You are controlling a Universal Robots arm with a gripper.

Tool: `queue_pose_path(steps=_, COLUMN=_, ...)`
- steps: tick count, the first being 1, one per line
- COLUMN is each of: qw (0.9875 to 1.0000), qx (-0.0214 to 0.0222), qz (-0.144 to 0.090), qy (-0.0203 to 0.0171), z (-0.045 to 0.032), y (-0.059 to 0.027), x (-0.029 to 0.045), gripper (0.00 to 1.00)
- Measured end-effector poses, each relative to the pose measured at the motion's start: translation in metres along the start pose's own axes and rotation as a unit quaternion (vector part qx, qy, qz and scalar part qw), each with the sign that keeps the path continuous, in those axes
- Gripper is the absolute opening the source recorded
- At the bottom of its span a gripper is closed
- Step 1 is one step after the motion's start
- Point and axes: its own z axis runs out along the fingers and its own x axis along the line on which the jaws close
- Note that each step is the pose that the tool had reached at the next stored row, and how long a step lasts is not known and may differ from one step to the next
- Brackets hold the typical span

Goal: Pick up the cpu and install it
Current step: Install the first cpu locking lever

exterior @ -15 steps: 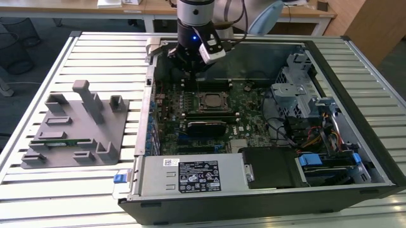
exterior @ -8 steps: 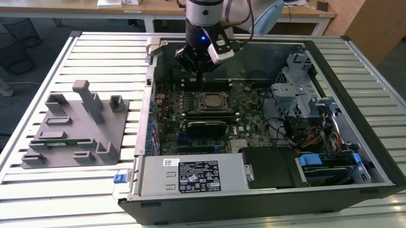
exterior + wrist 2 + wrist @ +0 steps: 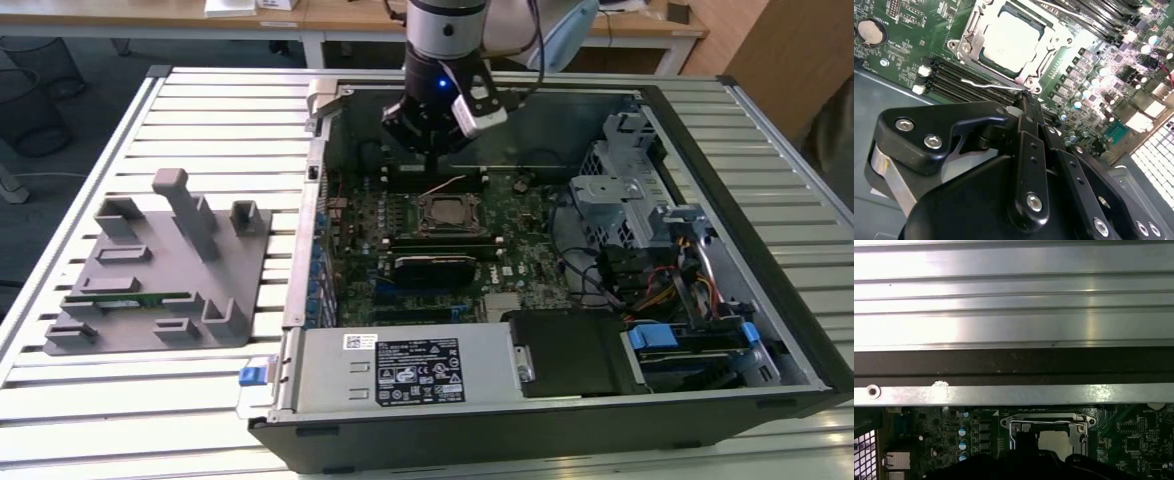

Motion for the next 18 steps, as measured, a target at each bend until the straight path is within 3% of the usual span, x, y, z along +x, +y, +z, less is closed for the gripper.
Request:
queue_pose_path(steps=3, qw=1.0000, qx=-0.0047, qz=0.000, qy=-0.0032, z=0.0017, y=-0.0007, x=0.0001, gripper=0.11)
queue_pose_path(steps=10, qw=0.9998, qx=-0.0049, qz=-0.001, qy=-0.0176, z=0.0050, y=-0.0008, x=-0.0001, gripper=0.11)
queue_pose_path(steps=12, qw=0.9998, qx=-0.0081, qz=-0.001, qy=-0.0178, z=0.0060, y=-0.0009, x=-0.0005, gripper=0.11)
queue_pose_path(steps=14, qw=0.9997, qx=-0.0154, qz=-0.001, qy=-0.0176, z=0.0068, y=-0.0007, x=-0.0011, gripper=0.11)
queue_pose_path(steps=18, qw=0.9997, qx=-0.0166, qz=-0.001, qy=-0.0176, z=0.0102, y=-0.0006, x=-0.0038, gripper=0.11)
